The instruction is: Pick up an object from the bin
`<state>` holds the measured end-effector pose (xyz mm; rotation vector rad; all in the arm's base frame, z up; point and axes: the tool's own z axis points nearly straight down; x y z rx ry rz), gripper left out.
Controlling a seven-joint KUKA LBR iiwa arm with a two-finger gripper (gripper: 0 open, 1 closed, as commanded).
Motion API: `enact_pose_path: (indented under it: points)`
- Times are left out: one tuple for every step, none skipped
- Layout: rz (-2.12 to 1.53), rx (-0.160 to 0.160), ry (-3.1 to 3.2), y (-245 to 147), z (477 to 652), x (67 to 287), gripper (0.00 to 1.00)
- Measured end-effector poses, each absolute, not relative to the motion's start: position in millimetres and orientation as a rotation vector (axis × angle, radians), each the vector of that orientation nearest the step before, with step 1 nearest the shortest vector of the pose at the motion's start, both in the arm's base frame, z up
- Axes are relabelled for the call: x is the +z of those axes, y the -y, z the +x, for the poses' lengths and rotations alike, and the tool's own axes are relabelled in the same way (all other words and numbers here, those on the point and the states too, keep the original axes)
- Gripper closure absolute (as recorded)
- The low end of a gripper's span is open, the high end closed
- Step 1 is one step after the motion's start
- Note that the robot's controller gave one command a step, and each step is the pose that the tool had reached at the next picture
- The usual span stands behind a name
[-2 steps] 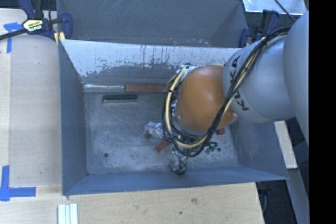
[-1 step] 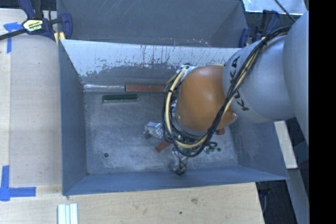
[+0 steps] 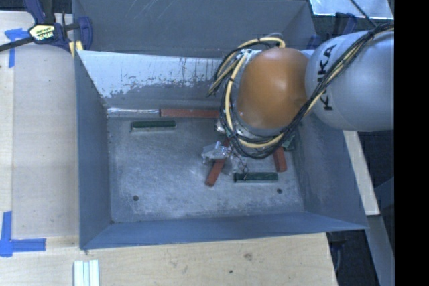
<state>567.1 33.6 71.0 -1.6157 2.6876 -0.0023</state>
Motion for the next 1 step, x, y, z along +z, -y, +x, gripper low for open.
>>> enact_pose_path:
  points:
    - [-1.615,-0.002,-2.689,-33.7,567.1,71.1,1.00]
